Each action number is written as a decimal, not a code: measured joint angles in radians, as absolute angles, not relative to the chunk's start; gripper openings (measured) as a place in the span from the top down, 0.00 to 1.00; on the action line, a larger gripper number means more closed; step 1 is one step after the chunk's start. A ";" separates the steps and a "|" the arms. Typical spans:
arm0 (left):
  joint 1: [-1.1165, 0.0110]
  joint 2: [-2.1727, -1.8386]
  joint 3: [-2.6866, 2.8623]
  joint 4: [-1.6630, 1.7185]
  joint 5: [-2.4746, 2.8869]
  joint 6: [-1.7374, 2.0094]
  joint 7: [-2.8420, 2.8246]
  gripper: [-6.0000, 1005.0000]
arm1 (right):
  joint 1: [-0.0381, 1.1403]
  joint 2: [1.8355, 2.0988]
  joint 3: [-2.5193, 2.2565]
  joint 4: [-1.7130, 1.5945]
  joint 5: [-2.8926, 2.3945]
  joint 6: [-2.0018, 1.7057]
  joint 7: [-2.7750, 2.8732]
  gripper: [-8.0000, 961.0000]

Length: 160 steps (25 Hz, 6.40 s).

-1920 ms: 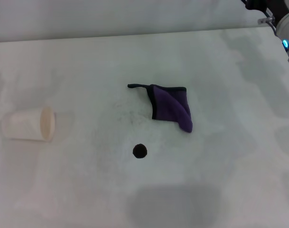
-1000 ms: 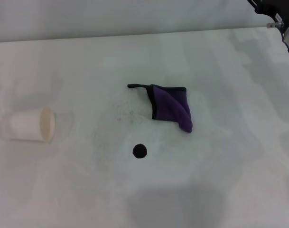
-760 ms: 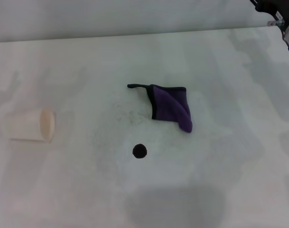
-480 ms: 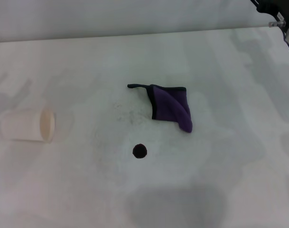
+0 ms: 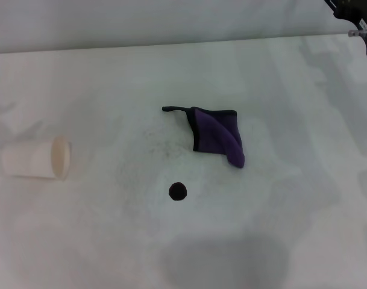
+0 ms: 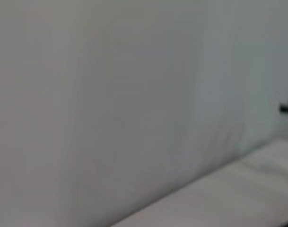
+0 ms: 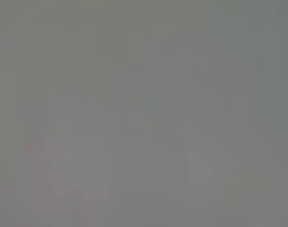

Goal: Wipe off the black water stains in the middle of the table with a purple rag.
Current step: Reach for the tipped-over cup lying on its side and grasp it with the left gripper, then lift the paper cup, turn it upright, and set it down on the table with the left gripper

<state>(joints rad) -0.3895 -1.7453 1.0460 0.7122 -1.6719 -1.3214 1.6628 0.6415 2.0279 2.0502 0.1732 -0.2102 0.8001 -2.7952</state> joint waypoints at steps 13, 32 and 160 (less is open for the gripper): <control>-0.610 -1.787 0.881 0.854 -1.018 -1.487 1.637 0.13 | 0.648 2.028 2.049 0.177 -0.178 0.799 -2.769 0.15; -0.731 -1.891 0.995 0.994 -0.647 -1.605 1.632 0.13 | 0.627 2.028 2.049 0.177 -0.133 0.801 -2.755 0.15; -0.631 -2.104 1.222 0.045 -2.422 -0.935 2.551 0.31 | 0.615 2.028 1.934 0.181 -0.118 0.839 -2.691 0.15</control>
<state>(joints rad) -0.6313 -2.1042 1.2217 0.0447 -2.4225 -0.9349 2.5515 0.6154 2.0278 1.9342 0.1810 -0.1181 0.8386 -2.6909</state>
